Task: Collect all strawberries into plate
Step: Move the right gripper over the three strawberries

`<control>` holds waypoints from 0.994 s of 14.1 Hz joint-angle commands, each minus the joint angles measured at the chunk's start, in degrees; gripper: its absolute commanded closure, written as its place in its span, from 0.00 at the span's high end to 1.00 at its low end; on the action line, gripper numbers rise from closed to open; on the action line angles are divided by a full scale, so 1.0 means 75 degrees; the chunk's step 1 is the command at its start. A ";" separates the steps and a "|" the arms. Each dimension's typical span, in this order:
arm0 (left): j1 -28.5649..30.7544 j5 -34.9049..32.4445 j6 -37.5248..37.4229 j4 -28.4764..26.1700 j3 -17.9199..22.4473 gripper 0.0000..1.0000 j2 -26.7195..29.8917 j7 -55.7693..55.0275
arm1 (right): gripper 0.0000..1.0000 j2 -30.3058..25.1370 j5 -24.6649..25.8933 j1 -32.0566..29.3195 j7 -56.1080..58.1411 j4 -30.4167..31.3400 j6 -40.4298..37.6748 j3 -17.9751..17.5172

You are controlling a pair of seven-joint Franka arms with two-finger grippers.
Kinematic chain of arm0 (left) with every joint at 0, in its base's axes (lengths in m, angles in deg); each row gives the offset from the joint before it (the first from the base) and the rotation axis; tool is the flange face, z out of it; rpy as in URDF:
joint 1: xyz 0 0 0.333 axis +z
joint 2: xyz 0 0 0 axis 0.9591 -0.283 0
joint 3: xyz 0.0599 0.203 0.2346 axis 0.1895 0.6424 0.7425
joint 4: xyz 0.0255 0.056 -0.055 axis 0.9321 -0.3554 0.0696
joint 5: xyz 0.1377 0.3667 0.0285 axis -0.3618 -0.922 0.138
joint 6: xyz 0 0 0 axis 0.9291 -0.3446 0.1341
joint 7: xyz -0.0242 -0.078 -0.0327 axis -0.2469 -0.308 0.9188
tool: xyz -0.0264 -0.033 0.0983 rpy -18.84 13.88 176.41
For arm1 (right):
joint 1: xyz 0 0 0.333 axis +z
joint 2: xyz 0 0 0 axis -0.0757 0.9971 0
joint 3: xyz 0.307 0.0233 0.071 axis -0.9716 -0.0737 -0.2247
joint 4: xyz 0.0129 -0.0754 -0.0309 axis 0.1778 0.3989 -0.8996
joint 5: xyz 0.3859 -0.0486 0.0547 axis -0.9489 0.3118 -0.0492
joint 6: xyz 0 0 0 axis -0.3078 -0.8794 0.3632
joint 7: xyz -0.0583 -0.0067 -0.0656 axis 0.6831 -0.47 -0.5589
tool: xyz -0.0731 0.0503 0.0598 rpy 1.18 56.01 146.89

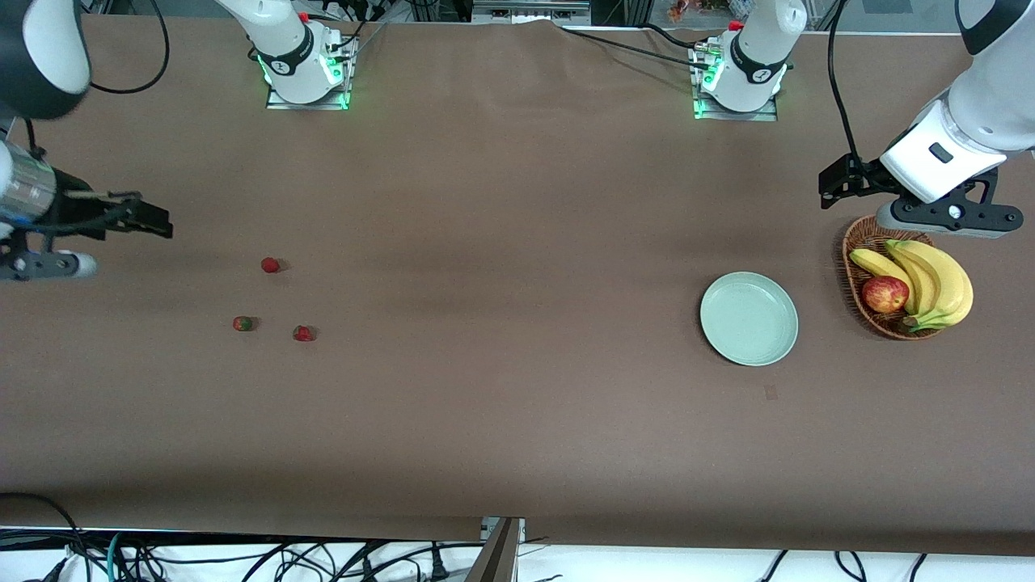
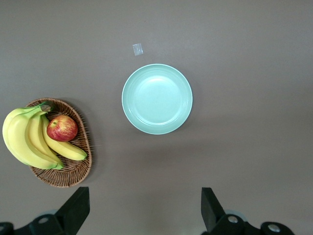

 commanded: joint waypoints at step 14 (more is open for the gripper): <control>0.0020 0.0072 -0.0202 0.0247 -0.0028 1.00 -0.0076 -0.0020 | 1.00 0.2878 -0.0108 0.0785 -0.0150 0.0742 0.3627 -0.0008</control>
